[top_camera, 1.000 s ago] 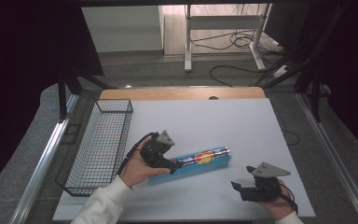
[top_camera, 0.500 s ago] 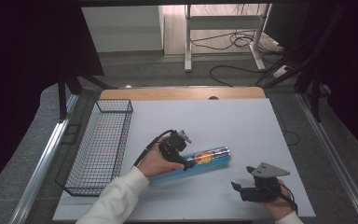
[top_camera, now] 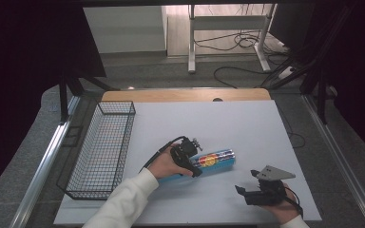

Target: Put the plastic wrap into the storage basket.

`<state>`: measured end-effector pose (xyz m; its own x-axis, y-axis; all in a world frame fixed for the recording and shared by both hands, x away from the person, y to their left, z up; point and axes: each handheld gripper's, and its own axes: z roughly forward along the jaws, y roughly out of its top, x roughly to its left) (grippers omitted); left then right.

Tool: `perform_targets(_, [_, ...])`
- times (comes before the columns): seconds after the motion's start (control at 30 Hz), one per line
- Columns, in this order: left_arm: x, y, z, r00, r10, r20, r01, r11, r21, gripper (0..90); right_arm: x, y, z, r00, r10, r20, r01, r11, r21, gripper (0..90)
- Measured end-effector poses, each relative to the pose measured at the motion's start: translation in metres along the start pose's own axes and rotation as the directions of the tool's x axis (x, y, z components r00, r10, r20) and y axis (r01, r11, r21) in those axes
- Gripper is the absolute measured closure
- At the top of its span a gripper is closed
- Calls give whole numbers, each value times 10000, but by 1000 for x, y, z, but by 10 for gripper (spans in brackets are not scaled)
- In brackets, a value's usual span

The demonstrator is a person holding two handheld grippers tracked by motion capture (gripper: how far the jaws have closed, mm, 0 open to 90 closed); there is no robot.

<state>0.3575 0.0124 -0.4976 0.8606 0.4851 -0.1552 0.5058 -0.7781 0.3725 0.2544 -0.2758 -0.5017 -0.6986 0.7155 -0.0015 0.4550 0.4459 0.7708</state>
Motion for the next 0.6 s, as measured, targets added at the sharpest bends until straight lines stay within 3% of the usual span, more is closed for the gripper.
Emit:
perform_targets(0.43, [-2,4,9,9996,293,-14,-292,9985,465,216,-2,-1,1,9999,124,32,-124,9999,47,169])
perform_targets(0.5, [-6,5,10,9979,632,-148,-623,9967,527,236,-2,-1,1,9999,120,41,-120,9999,52,169])
perform_targets(0.6, [-8,6,9,9969,770,-170,-761,9957,527,275,-2,-1,1,9999,105,50,-106,9999,62,169])
